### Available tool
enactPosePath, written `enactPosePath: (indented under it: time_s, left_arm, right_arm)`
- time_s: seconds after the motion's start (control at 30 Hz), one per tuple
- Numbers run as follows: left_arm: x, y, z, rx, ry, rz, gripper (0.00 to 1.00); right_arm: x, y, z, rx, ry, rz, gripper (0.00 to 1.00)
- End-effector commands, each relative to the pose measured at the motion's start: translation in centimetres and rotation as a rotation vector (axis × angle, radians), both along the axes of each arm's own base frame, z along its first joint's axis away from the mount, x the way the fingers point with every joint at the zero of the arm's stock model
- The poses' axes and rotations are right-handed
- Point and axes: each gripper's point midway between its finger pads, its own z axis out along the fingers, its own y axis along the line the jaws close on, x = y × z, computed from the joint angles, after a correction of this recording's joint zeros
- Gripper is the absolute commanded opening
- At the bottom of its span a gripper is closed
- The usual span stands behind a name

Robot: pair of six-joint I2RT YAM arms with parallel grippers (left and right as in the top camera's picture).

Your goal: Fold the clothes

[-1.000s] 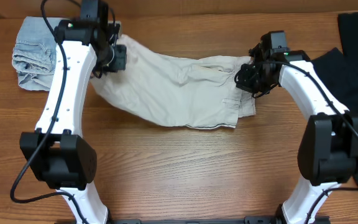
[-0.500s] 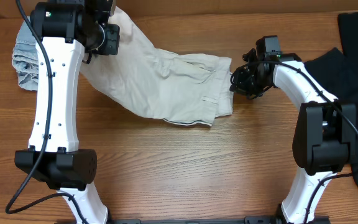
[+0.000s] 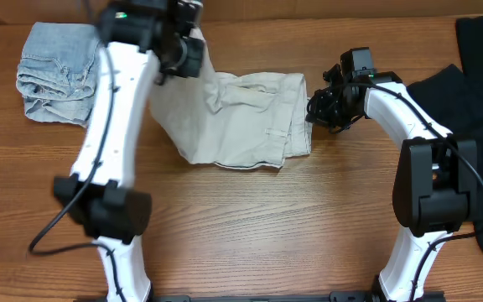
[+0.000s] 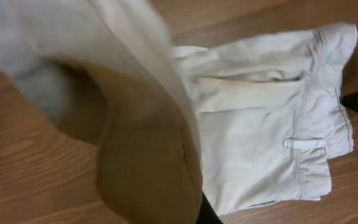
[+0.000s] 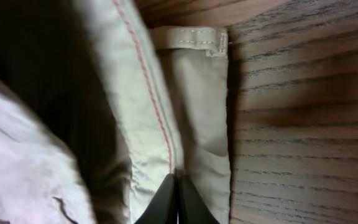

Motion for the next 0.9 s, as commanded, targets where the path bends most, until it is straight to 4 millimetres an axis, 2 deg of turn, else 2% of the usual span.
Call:
enactPosePath:
  time_s: [0.0, 0.07, 0.13, 0.33, 0.43, 0.47, 0.63, 0.8, 0.83, 0.87]
  left_arm:
    - [0.4, -4.4, -3.3, -0.079, 0.073, -0.061, 0.04]
    - [0.5, -6.6, -4.4, -0.108, 0.082, -0.103, 0.04]
    - [0.6, -8.8, -4.6, -0.137, 0.071, -0.128, 0.04]
    - [0.8, -13.4, -2.9, -0.19, -0.018, -0.176, 0.04]
    - [0.3, -15.4, -2.3, -0.212, -0.04, -0.211, 0.04]
    - [-0.2, -16.8, -2.1, -0.217, -0.049, -0.238, 0.04]
    - [-1.8, -19.4, -2.5, -0.212, -0.042, -0.293, 0.04]
    - [-2.6, -20.9, -3.8, -0.17, -0.036, -0.309, 0.04]
    - [-2.7, -21.2, -4.3, -0.167, -0.028, -0.312, 0.06]
    - [-2.9, -21.4, -4.6, -0.166, -0.018, -0.31, 0.11]
  right_arm:
    - [0.0, 0.3, 0.1, 0.014, -0.002, 0.0, 0.04]
    - [0.1, 0.3, 0.1, 0.014, -0.003, 0.0, 0.04]
    - [0.1, 0.3, 0.1, 0.014, -0.002, -0.003, 0.04]
    - [0.2, 0.3, 0.1, 0.014, -0.008, -0.003, 0.04]
    - [0.3, 0.3, 0.0, 0.015, -0.01, -0.003, 0.04]
    - [0.4, 0.3, -0.2, 0.015, -0.009, -0.003, 0.04]
    - [0.4, 0.3, -0.5, 0.015, -0.002, -0.007, 0.04]
    - [0.8, 0.1, -0.4, 0.021, -0.009, -0.029, 0.04]
    - [1.0, 0.0, -0.3, 0.029, -0.014, -0.034, 0.04]
    - [1.2, -0.1, 0.0, 0.046, -0.019, -0.036, 0.04]
